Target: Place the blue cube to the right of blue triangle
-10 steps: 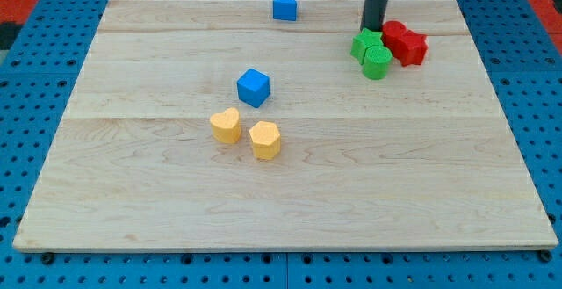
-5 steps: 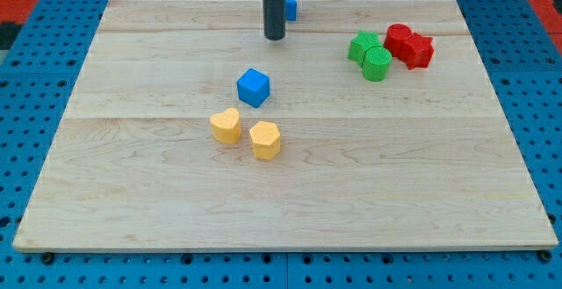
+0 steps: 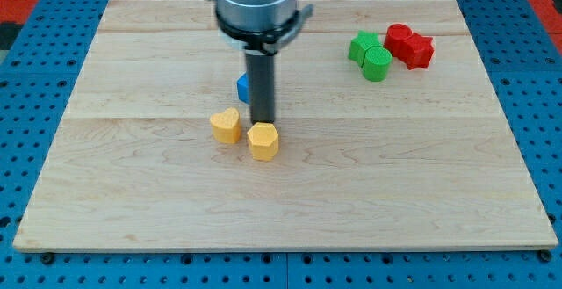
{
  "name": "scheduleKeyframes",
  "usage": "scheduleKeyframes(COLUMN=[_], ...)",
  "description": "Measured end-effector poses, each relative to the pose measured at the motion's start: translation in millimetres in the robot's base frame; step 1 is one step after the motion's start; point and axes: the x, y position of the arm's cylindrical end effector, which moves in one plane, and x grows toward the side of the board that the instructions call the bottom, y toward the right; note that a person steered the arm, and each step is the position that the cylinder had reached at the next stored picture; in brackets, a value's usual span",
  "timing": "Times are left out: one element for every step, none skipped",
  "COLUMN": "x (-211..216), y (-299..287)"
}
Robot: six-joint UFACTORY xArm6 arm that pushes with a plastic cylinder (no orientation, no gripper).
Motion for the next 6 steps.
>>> scheduleKeyframes(x=[-16, -31, -45, -59, -76, -90], y=[-2, 1, 6, 2, -6, -24])
